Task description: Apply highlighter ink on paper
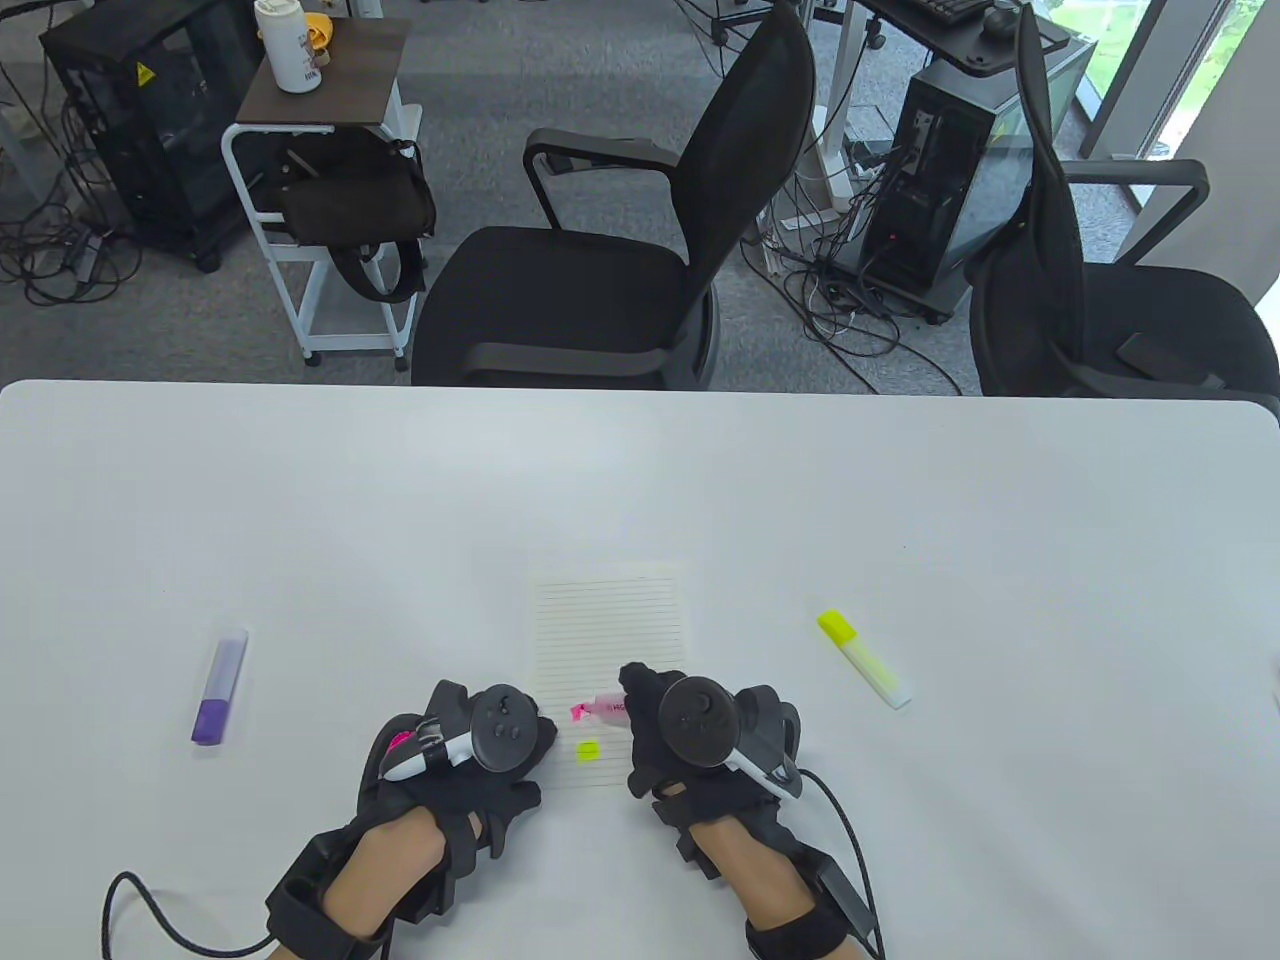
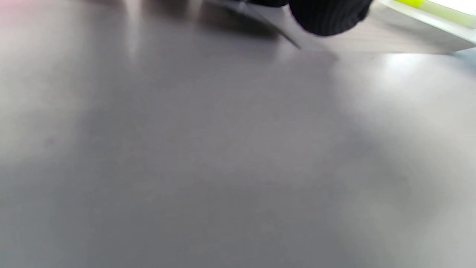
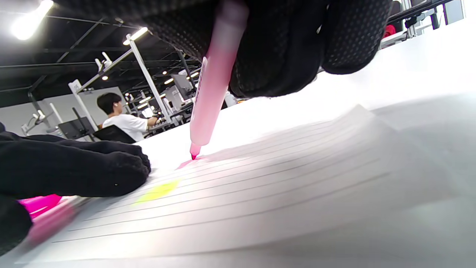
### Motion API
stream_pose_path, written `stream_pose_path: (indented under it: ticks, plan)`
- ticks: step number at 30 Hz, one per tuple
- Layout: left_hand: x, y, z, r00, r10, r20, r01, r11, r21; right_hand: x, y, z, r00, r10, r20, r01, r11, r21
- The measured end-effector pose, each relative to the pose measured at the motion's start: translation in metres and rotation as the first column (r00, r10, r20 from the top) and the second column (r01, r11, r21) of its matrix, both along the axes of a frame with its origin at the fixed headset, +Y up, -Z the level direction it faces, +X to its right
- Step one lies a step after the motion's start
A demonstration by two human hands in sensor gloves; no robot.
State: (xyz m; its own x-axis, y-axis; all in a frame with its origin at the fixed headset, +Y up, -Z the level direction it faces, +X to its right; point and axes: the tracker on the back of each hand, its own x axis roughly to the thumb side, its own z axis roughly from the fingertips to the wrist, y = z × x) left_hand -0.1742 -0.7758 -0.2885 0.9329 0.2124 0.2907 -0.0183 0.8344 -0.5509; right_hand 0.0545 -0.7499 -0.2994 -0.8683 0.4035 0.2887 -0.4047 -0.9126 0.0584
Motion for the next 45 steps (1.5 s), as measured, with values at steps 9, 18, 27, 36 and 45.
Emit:
stream_pose_path:
  ticks: [9,18,27,36,45]
  plan:
    - [0.0001,-0.0001,-0.0001,1.0,0.0,0.001,0.0,1.0,0.0,0.0012,-0.0022,-0.0006,1.0,-0.01,-0.004,0.01,1.0,-0.003]
    - [0.0001,-0.0003,-0.0003,1.0,0.0,0.001,0.0,1.0,-0.001,0.0014,-0.0006,0.0007,0.999,-0.03,-0.02,0.029,0.999,-0.027]
    - [0.0002,-0.0004,-0.0003,1.0,-0.001,0.002,0.001,1.0,-0.001,0.004,0.0008,-0.0007,0.999,-0.038,-0.029,0.036,0.996,-0.084]
    - [0.0001,-0.0006,-0.0004,1.0,-0.001,0.002,0.001,1.0,-0.002,0.0057,0.0025,-0.0021,0.999,-0.045,-0.028,0.042,0.994,-0.104]
    - [0.0,-0.0007,-0.0004,1.0,0.0,0.001,0.0,1.0,-0.002,0.0063,0.0025,-0.0028,0.999,-0.04,-0.027,0.037,0.994,-0.106]
